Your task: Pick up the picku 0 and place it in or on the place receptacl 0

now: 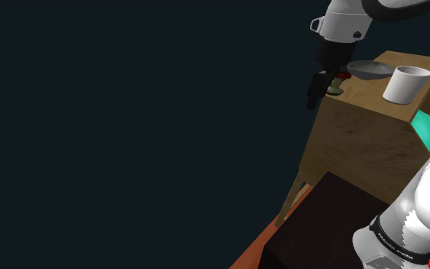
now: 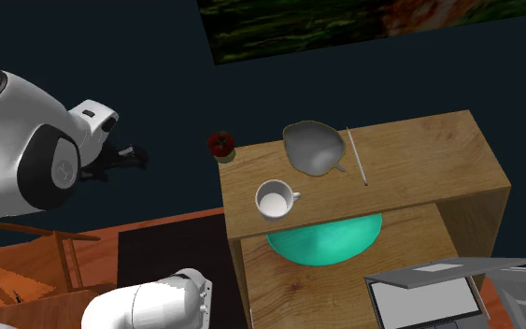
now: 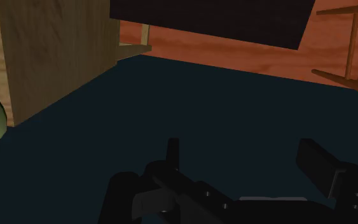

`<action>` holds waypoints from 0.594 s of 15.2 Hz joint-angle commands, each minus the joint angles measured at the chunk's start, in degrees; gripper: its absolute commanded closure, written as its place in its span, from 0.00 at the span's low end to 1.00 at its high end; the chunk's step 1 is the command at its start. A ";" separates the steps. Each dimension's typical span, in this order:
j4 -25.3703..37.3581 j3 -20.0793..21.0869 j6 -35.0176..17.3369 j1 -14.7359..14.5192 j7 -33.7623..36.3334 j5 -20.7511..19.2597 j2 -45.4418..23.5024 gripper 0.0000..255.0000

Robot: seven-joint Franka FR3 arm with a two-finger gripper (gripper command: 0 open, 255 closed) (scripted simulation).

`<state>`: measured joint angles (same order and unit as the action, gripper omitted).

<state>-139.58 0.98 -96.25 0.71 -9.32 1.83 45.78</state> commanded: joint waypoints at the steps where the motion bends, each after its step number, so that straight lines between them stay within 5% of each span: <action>1: 0.00 0.00 0.00 0.00 0.00 0.00 0.00 0.00; 9: 4.81 -13.13 1.68 1.27 -18.81 -6.26 -3.46 0.00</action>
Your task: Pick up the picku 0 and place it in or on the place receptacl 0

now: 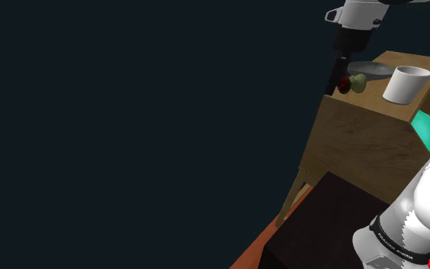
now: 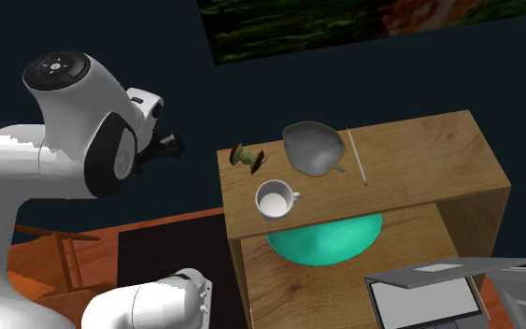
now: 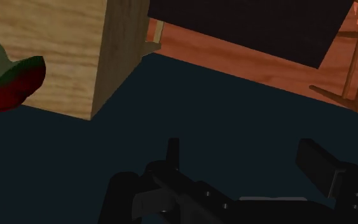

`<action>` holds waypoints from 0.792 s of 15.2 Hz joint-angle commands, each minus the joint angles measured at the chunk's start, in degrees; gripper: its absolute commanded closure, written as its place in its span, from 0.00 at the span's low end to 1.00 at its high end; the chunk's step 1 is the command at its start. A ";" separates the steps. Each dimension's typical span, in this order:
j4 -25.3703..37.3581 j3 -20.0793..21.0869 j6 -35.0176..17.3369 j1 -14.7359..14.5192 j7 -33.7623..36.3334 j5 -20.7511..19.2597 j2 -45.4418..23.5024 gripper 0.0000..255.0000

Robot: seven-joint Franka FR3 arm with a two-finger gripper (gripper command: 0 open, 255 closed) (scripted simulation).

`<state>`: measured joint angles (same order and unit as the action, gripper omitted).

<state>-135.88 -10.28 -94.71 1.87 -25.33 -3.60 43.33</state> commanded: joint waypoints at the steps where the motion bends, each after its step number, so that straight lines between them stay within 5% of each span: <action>1: 2.15 -3.50 0.27 0.10 -5.15 -1.45 -1.95 0.00; 9: 13.78 -16.33 1.24 -1.39 -24.40 -3.54 -13.04 0.00; 12: 17.89 -17.93 1.53 0.43 -30.87 -1.94 -17.76 0.00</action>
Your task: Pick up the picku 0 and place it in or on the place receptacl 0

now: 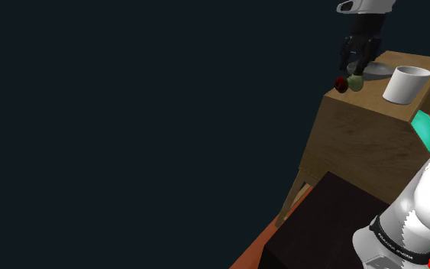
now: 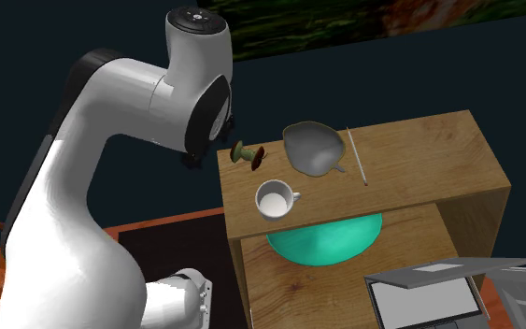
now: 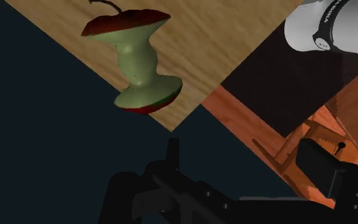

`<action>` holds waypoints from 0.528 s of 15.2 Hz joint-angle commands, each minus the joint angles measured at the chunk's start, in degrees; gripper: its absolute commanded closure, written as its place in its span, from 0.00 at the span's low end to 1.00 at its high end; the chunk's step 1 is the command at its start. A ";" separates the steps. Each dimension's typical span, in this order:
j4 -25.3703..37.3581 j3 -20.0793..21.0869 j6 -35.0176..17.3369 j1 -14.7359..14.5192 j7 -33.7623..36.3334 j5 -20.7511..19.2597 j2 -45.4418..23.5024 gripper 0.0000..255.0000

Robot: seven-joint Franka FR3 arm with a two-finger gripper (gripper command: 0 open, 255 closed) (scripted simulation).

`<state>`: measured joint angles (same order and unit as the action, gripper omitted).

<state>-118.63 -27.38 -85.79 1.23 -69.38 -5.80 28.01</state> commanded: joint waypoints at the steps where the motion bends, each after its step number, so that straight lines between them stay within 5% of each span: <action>1: -0.28 0.63 -8.22 3.07 12.53 0.93 -2.73 0.00; 8: -5.90 11.32 -13.47 16.70 8.19 5.49 -4.33 0.00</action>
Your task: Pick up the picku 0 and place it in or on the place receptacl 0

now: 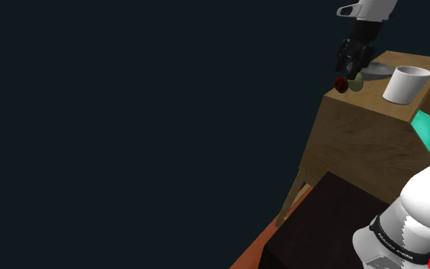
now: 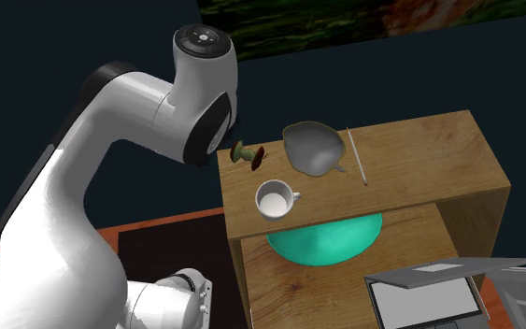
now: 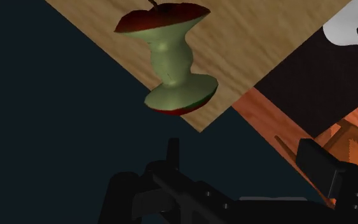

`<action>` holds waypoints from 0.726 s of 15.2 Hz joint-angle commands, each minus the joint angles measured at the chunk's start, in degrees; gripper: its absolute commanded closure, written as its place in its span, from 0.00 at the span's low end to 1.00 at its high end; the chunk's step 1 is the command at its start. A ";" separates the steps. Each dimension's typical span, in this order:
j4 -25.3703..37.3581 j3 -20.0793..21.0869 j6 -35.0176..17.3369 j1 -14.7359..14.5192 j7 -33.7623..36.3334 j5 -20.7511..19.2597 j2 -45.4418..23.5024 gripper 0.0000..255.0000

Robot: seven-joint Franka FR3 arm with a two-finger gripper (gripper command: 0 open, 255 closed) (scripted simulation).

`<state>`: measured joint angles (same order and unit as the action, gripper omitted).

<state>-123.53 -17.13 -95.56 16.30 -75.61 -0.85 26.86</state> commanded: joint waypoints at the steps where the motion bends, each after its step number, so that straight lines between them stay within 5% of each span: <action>1: -1.01 1.94 -3.70 2.70 14.09 0.90 -3.29 0.00; 7: -1.00 6.22 -3.67 7.87 12.49 2.62 -3.77 0.00; 8: -0.87 6.39 -3.79 7.74 12.74 2.77 -4.01 1.00; 11: -1.72 6.55 -3.10 7.87 12.90 2.57 -2.43 1.00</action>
<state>-125.06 -10.61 -97.03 24.13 -69.35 1.70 26.96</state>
